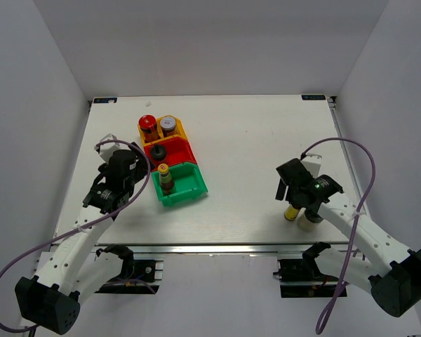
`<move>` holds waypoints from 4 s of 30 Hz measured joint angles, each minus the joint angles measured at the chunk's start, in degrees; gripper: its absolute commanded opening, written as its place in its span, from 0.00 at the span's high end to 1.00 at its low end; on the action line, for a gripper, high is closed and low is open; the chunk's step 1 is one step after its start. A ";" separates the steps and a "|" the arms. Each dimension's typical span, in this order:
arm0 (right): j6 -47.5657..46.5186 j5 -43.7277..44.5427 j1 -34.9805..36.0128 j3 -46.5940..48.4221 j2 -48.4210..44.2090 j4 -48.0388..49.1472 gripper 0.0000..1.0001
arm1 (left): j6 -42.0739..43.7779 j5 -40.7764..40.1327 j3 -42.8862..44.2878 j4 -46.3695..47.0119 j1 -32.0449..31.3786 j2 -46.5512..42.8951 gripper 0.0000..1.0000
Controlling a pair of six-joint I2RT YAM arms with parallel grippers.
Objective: Organize the condiment bottles
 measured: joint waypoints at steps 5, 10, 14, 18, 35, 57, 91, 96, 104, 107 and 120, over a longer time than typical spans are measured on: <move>-0.26 -2.86 -0.02 -3.32 -0.55 1.77 0.20 | 0.57 0.50 0.00 0.31 0.00 0.04 0.02; -0.42 -4.11 -0.02 -4.70 -1.25 2.51 0.38 | 0.81 0.63 0.00 0.48 0.00 0.04 0.02; 0.09 -4.31 -0.02 -5.66 -1.27 2.69 0.49 | 0.83 0.61 0.00 0.46 0.00 0.04 0.02; 0.87 -4.24 -0.04 -6.03 -1.38 2.99 0.70 | 0.83 0.61 0.00 0.46 0.00 0.02 0.02; -6.32 -7.32 -0.07 -4.09 -2.84 5.86 0.94 | 1.09 0.61 0.00 0.48 0.00 -0.02 0.02; -25.16 -21.42 22.03 30.45 30.10 29.77 0.95 | 0.70 -0.94 0.02 -0.13 0.00 -0.57 0.02; -26.25 -21.16 26.71 42.40 53.86 30.73 0.47 | -0.57 -2.78 0.04 -1.07 0.00 -0.76 0.02; -25.86 -21.16 27.12 43.36 53.83 30.86 0.40 | -0.70 -2.80 0.04 -1.09 0.00 -0.76 0.02; -25.86 -20.39 27.56 45.57 53.83 30.45 0.32 | -0.72 -2.78 0.04 -1.09 0.00 -0.76 0.02; -25.86 -19.19 27.78 45.94 53.62 29.73 0.30 | -0.74 -2.78 0.04 -1.09 0.00 -0.76 0.02; -24.79 -10.71 27.41 35.60 30.60 26.25 0.11 | -0.72 -2.71 0.04 -1.33 0.00 -0.76 0.02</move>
